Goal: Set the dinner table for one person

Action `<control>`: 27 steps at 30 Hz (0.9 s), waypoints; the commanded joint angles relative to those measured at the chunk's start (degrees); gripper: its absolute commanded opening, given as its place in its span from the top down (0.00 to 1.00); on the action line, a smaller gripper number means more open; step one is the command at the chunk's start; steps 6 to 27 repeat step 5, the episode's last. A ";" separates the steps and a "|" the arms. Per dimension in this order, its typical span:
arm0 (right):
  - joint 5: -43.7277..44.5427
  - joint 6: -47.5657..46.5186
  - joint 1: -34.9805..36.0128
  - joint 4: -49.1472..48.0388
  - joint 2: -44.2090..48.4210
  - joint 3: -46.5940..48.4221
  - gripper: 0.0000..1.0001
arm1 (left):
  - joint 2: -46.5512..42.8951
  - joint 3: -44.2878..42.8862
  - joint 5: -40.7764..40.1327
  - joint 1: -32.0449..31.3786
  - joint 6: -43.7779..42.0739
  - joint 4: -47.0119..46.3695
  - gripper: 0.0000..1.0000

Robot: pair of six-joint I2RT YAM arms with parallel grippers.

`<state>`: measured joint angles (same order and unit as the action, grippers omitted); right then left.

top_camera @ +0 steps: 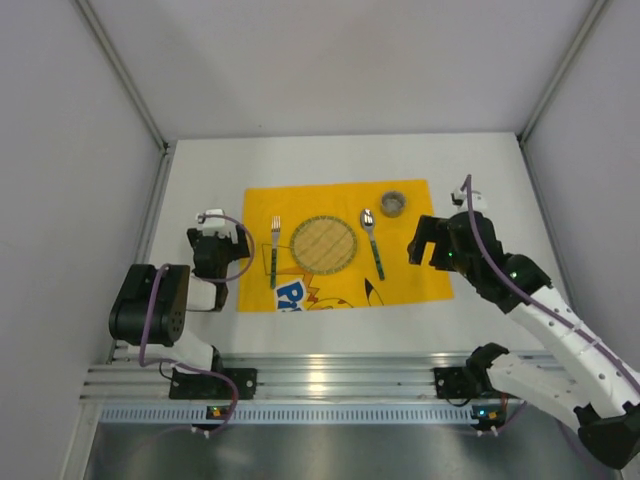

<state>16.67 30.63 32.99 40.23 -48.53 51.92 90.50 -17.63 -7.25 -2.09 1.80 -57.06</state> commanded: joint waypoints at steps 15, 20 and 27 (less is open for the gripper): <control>-1.56 0.65 0.49 -6.03 -2.18 0.55 0.00 | -0.41 -0.57 0.48 0.15 0.75 -5.52 0.01; -1.56 0.65 0.49 -6.03 -2.18 0.55 0.00 | -0.41 -0.57 0.48 0.15 0.75 -5.52 0.01; -1.56 0.65 0.49 -6.03 -2.18 0.55 0.00 | -0.41 -0.57 0.48 0.15 0.75 -5.52 0.01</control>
